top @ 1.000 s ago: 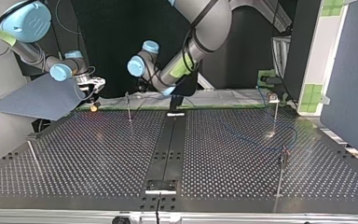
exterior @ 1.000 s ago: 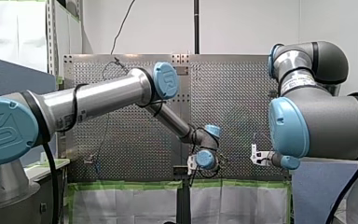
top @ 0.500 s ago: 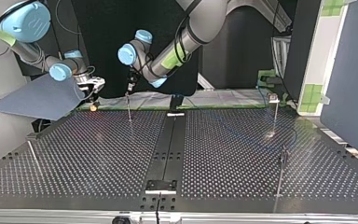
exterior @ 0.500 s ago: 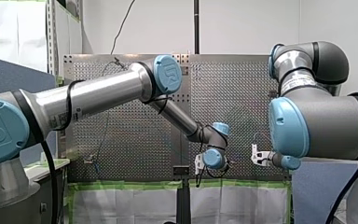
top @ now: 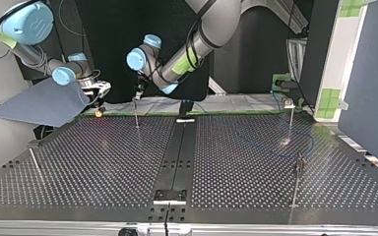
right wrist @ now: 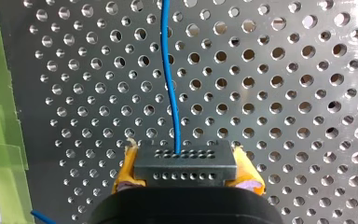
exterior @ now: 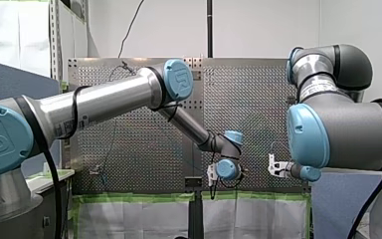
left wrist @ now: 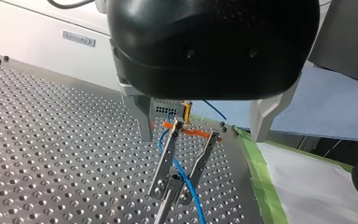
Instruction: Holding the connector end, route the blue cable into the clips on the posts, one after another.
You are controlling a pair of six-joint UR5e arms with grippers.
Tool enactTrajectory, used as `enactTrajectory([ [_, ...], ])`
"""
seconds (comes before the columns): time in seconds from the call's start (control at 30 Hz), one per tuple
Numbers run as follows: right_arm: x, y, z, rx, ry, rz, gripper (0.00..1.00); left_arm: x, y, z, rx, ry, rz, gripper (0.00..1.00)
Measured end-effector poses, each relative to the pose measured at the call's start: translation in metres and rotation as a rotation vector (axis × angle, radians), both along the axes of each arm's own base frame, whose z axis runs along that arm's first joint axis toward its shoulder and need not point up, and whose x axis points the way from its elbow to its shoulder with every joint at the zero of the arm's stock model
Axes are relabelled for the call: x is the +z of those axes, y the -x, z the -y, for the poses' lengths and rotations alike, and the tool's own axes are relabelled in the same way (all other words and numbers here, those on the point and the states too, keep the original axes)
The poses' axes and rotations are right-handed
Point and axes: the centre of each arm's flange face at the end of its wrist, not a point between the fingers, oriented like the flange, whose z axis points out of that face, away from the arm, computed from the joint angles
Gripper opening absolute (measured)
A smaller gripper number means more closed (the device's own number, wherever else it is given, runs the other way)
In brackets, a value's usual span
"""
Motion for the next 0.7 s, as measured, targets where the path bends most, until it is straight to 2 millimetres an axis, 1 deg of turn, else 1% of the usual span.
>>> enactTrajectory([
  [0.27, -0.0001, -0.0001, -0.0001, 0.000, -0.002, 0.002, 0.00, -0.0006, 0.0015, 0.0002, -0.001, -0.002, -0.004, 1.00],
  [0.7, -0.0003, -0.0002, -0.0004, 0.004, -0.003, 0.003, 0.00, -0.0006, 0.0092, 0.0052, -0.008, 0.013, -0.013, 1.00],
])
